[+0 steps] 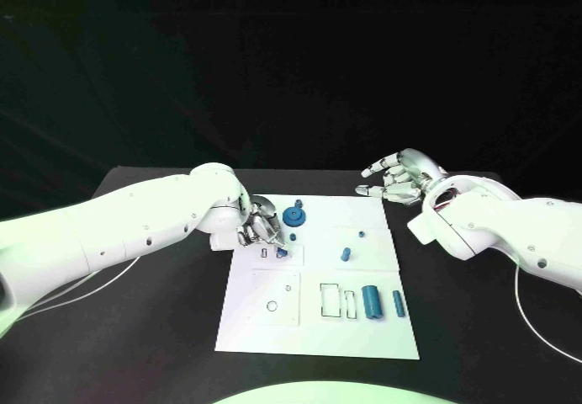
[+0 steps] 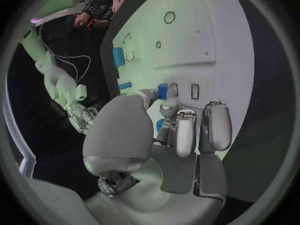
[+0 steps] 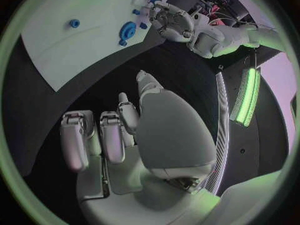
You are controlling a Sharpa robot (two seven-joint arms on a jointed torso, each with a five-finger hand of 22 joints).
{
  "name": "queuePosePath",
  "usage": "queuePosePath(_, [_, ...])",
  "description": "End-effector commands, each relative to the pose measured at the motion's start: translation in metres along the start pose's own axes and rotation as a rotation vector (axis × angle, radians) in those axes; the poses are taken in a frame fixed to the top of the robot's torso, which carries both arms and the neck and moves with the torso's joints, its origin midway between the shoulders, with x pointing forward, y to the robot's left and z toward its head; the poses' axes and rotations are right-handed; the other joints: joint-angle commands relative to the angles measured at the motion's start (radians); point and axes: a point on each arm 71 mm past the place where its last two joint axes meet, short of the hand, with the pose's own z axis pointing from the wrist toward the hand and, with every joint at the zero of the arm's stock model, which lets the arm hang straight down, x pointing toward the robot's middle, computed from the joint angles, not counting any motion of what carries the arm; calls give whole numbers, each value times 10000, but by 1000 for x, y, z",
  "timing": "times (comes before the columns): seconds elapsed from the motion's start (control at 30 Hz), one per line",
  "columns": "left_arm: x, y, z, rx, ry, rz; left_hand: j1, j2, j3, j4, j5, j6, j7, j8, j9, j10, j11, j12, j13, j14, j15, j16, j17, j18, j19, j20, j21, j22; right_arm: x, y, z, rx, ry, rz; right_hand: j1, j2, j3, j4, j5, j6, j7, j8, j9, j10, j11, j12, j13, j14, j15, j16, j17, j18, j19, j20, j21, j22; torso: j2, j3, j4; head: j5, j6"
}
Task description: Assemble the parts on the task board
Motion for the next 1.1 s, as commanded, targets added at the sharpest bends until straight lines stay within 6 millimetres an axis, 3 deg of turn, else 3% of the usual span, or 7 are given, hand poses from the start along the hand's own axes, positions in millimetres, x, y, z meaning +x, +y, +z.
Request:
queuePosePath(0.03, [1,-2,-4,301,-34,-580,-264,-68,1813,-1628,43,49,-83,75,1120,135,-19,-8,39,892,-90,60,2193,-116,14,-36,78,62,-1,0,0,-69,-58,-28,67,34,62,0,83,63,7,-14,-21,-102,-10,0,-24,843,39,-56,1761,12,730,40,-57,2341,-5,6,8,28,-14])
queuePosePath(0.17, [1,1,-9,338,-279,-665,-579,-279,2377,-2010,61,136,-102,82,1213,249,-42,8,97,910,-111,82,2238,-134,82,-60,120,152,-2,0,0,-70,-92,-26,67,34,62,0,83,63,7,-14,-21,-102,-10,0,-24,843,39,-56,1761,12,730,40,-57,2341,-10,15,4,63,-41])
queuePosePath(0.33, [0,3,-13,282,-724,-500,-743,-360,2610,-2186,72,210,-116,82,1255,349,-62,55,179,911,-130,79,2234,-139,106,-73,135,182,-2,-1,0,-68,-98,-29,67,34,62,0,83,63,7,-14,-21,-102,-10,0,-24,843,39,-56,1761,12,730,40,-57,2341,-10,12,16,78,-50])
queuePosePath(0.57, [0,5,-14,67,-1481,10,-897,-442,2861,-2371,95,302,-140,84,1297,490,-89,146,322,902,-156,60,2201,-145,136,-94,152,215,-2,-1,-1,-68,-100,-33,67,34,62,0,83,63,7,-14,-21,-102,-10,0,-24,843,39,-56,1761,12,730,40,-57,2341,-22,24,32,103,-72])
queuePosePath(0.73, [1,3,-13,-31,-1984,422,-1015,-495,3034,-2474,112,361,-157,87,1327,590,-107,223,438,895,-175,43,2169,-156,181,-112,177,269,-2,-1,-1,-72,-90,-38,67,34,62,0,83,63,7,-14,-21,-102,-10,0,-24,843,39,-56,1761,12,730,40,-57,2341,2,10,0,143,-66])
queuePosePath(1.1, [10,1,-6,-175,-1855,971,-1116,-534,3151,-2544,127,403,-171,95,1354,655,-121,271,507,890,-189,29,2143,-161,201,-125,188,290,-2,-2,0,-70,-47,-69,56,20,73,7,115,55,9,-20,-28,-110,-7,-5,-32,840,40,-61,1747,14,727,40,-66,2338,11,7,1,143,-117])
